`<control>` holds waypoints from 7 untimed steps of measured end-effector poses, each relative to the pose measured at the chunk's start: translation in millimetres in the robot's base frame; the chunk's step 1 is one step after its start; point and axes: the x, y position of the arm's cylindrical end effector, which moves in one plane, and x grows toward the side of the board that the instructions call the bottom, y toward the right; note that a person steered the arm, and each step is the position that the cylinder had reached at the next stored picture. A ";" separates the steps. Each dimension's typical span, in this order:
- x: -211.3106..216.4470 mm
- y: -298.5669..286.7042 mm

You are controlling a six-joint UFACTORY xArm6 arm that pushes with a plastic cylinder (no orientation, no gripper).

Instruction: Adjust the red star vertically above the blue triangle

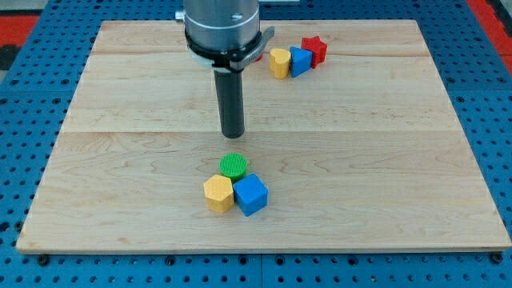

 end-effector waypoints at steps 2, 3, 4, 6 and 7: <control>-0.7 -1.0; -7.5 0.0; -41.9 49.5; -42.5 97.4; -45.5 173.6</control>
